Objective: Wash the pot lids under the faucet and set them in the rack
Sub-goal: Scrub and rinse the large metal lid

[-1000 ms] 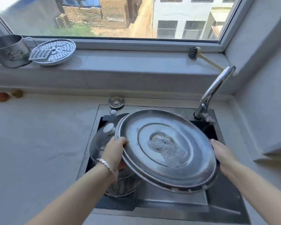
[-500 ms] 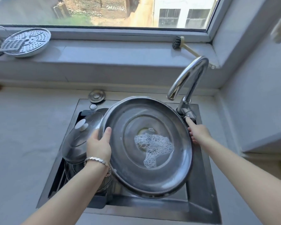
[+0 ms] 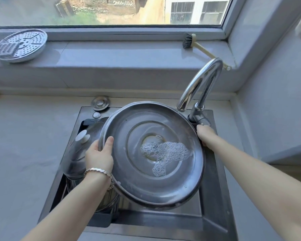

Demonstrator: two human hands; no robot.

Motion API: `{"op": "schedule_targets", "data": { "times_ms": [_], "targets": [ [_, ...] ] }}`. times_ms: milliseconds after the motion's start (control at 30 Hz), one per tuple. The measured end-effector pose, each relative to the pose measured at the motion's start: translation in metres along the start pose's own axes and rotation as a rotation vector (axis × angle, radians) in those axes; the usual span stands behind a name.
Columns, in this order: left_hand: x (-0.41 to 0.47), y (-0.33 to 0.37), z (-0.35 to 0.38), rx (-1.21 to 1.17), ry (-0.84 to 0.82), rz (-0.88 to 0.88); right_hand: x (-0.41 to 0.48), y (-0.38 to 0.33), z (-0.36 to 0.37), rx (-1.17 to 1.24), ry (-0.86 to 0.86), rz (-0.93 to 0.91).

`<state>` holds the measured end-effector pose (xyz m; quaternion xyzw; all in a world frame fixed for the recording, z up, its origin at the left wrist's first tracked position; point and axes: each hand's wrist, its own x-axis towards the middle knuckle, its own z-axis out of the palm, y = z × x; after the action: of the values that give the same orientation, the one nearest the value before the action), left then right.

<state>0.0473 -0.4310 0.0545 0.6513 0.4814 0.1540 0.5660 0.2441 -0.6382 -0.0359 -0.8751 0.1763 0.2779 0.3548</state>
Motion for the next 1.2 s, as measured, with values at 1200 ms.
{"op": "schedule_targets", "data": {
  "times_ms": [1200],
  "targets": [
    [-0.011, 0.0, 0.015, 0.01, 0.018, 0.038, -0.138, 0.004, 0.076, -0.643, -0.254, -1.113]
  ]
}}
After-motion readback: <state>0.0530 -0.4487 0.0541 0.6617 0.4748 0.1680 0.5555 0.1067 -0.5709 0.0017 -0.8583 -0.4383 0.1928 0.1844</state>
